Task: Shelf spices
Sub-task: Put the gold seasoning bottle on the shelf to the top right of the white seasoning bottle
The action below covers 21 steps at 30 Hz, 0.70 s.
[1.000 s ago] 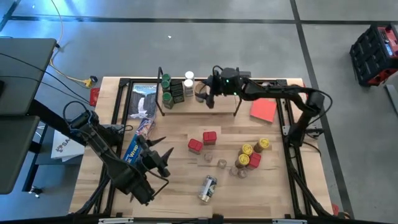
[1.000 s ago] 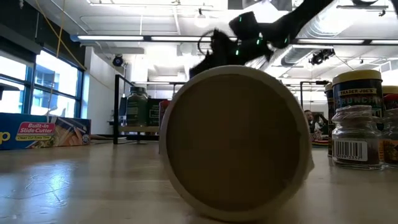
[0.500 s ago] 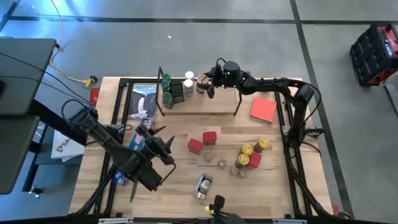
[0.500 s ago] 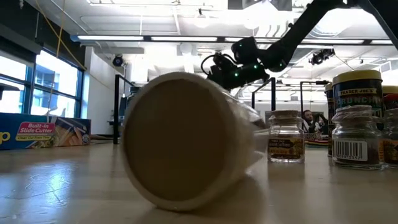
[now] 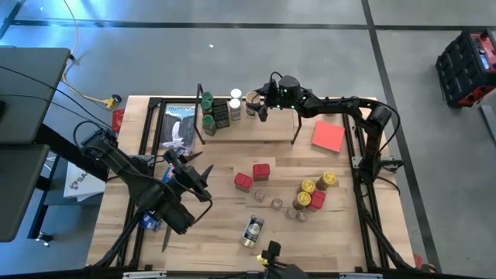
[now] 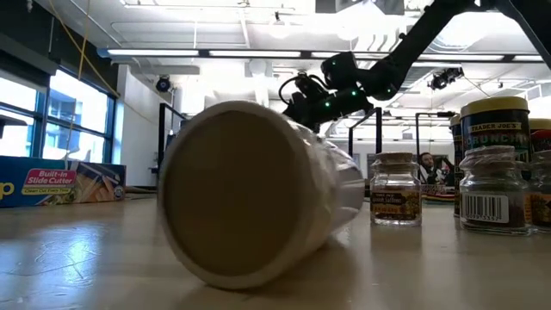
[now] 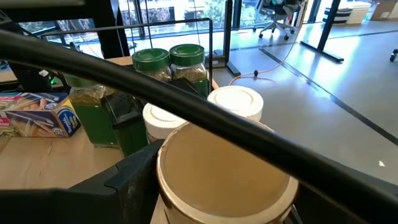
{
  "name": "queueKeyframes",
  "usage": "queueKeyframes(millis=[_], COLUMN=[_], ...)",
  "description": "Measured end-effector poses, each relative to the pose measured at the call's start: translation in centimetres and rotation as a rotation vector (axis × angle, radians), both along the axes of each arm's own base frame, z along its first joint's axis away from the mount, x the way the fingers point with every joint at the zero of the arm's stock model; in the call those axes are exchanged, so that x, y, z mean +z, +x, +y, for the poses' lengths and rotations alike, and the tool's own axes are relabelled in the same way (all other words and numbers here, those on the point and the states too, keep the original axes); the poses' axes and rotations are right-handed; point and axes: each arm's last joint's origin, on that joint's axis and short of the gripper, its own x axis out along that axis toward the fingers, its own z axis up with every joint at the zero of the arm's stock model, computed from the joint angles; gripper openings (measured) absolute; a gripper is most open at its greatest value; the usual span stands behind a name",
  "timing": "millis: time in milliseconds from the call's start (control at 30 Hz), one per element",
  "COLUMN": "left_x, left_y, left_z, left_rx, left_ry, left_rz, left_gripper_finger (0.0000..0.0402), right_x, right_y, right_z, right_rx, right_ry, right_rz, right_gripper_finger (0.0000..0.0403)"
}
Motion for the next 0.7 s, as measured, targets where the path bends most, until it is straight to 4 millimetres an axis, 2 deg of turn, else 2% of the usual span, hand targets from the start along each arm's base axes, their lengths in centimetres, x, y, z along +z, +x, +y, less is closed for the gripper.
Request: queueKeyframes(millis=[400,700], left_x=[0.0,0.0], left_y=[0.0,0.0], left_z=[0.0,0.0], left_rx=[-0.003,-0.003], left_ry=[0.008,0.008], left_rz=[0.007,0.007], left_gripper_finger=[0.0239,0.0239], right_x=[-1.2,-0.5], right_y=[-0.2,0.0], right_z=[0.1,0.1], right_rx=[0.015,0.018], right_ry=[0.009,-0.03], right_rz=[0.082,0.025], right_gripper_finger=[0.0299,0.03])
